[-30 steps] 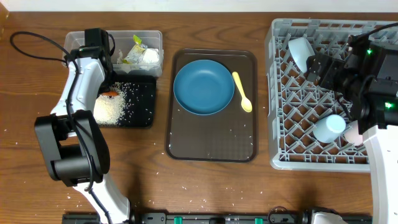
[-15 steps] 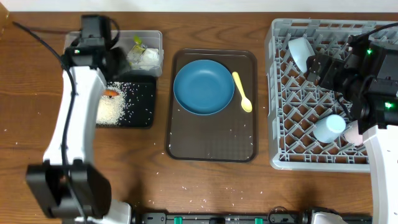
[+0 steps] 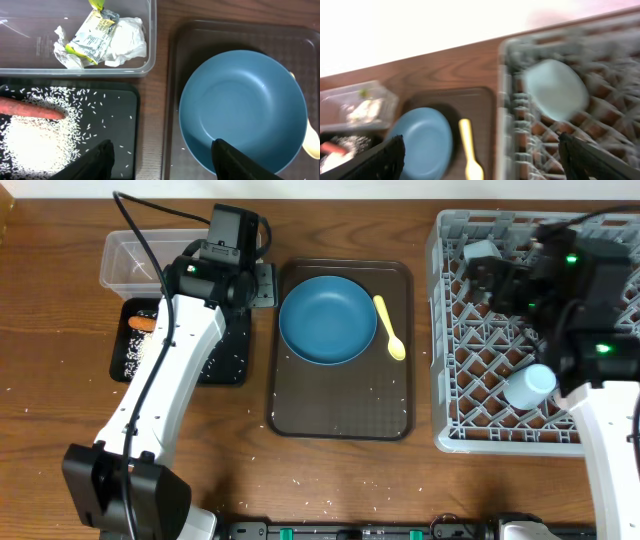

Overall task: Sort waste into correct bins and load items into the dishwasher rack
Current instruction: 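Raise the left gripper away from the black tray, then move the right gripper to the blue plate and grasp its rim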

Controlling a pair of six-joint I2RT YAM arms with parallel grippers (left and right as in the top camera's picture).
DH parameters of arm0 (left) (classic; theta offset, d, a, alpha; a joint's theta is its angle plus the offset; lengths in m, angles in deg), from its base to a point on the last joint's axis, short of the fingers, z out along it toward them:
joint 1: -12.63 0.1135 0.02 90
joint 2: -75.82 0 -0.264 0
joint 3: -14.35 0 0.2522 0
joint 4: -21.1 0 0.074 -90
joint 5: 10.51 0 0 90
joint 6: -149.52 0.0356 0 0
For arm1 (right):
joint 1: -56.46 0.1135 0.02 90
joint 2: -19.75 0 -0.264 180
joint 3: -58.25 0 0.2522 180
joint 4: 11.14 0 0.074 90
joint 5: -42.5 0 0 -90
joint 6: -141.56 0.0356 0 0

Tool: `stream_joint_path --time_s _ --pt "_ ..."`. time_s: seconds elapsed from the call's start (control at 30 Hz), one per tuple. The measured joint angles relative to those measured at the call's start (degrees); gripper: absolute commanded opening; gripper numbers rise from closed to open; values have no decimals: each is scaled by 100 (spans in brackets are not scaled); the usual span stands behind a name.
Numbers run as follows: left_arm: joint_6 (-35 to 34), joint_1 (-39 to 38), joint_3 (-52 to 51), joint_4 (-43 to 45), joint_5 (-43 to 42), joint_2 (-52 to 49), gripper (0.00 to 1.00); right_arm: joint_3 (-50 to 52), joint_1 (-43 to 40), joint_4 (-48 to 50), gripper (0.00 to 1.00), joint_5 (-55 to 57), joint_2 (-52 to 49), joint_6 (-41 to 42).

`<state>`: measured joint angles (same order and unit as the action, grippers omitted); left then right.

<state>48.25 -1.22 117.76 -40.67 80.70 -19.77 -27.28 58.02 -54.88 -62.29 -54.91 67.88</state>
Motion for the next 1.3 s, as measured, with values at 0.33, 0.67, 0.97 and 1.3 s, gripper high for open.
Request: stream_joint_path --time_s 0.33,0.67,0.97,1.3 --pt "-297 116 0 -66 -212 0 67 0 1572 796 91 581 -442 466" --pt "-839 1364 0 -136 -234 0 81 0 2275 1357 64 887 -2365 861" --pt "-907 2098 0 -258 -236 0 91 0 2267 1327 49 944 -3331 1134" --pt "-951 2151 0 -260 -236 0 92 0 2269 1108 38 935 -3762 1263"
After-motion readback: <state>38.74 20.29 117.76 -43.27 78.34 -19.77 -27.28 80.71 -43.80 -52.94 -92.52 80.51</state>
